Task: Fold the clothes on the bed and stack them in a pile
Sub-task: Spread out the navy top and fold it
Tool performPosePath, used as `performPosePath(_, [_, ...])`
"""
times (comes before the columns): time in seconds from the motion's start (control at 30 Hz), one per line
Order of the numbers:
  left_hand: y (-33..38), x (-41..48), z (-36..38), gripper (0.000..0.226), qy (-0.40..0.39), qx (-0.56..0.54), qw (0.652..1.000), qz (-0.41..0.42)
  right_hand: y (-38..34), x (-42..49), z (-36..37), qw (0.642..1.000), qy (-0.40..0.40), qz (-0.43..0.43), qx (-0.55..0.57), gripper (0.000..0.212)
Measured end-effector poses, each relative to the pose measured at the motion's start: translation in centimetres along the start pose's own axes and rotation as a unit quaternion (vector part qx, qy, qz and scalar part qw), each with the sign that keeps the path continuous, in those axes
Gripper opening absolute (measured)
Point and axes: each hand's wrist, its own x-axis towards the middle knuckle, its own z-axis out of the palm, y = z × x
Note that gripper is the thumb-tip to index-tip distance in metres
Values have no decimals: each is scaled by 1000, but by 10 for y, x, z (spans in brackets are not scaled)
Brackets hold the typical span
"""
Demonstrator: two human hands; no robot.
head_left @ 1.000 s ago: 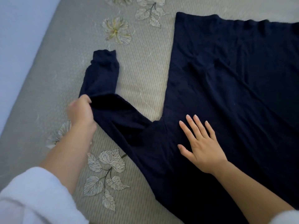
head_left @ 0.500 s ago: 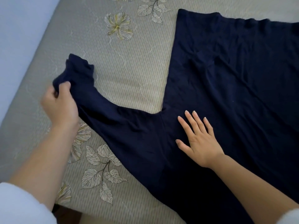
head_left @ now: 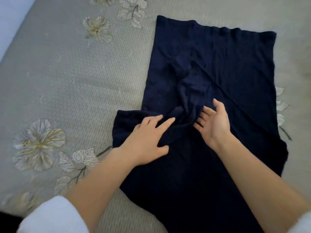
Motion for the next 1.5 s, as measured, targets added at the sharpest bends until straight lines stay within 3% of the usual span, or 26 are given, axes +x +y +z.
performPosePath(0.3, [-16, -35, 58, 99, 82, 53, 992, -86, -24, 11, 6, 997, -44, 47, -37, 29])
performPosePath(0.47, [1, -29, 59, 109, 127, 43, 982, -131, -77, 16, 27, 997, -36, -55, 29, 25])
performPosePath(0.53, [8, -27, 61, 109, 142, 45, 981, -125, -94, 17, 8, 993, -36, -85, 72, 34])
performPosePath(0.6, [12, -26, 65, 103, 135, 51, 983, -110, -101, 19, -19, 992, 31, -110, 59, 44])
performPosePath(0.7, [14, -31, 74, 95, 103, 60, 990, -73, -91, 28, -64, 973, 176, -99, -115, 37])
performPosePath(0.8, [12, -41, 83, 98, 80, 62, 994, -29, -75, 39, -99, 952, 181, -29, -247, 40])
performPosePath(0.97, [15, -56, 91, 101, 68, 27, 997, 22, -70, 39, -116, 945, 200, -182, -182, 59])
performPosePath(1.07, [21, -60, 96, 97, 36, 22, 998, 39, -61, 36, -127, 927, 228, -203, -219, 58])
performPosePath(1.13, [26, -61, 101, 85, -6, 63, 997, 47, -54, 35, -135, 900, 253, -177, -307, 64])
performPosePath(1.17, [28, -60, 102, 78, -13, 78, 996, 42, -51, 32, -137, 864, 272, -182, -384, 67])
performPosePath(1.23, [32, -56, 104, 67, 13, 70, 997, 9, -43, 21, -137, 754, 272, -264, -537, 74])
performPosePath(1.3, [34, -51, 105, 61, 41, 64, 996, -46, -32, 13, -135, 662, 165, -314, -660, 72])
performPosePath(1.33, [33, -49, 107, 61, 41, 73, 994, -75, -26, 10, -135, 635, 91, -285, -712, 69])
performPosePath(1.4, [34, -47, 110, 62, 23, 86, 990, -108, -16, 5, -140, 602, 4, -211, -770, 68])
performPosePath(1.5, [41, -52, 105, 65, 19, 74, 994, -83, -7, -25, -150, 614, 12, -304, -729, 64])
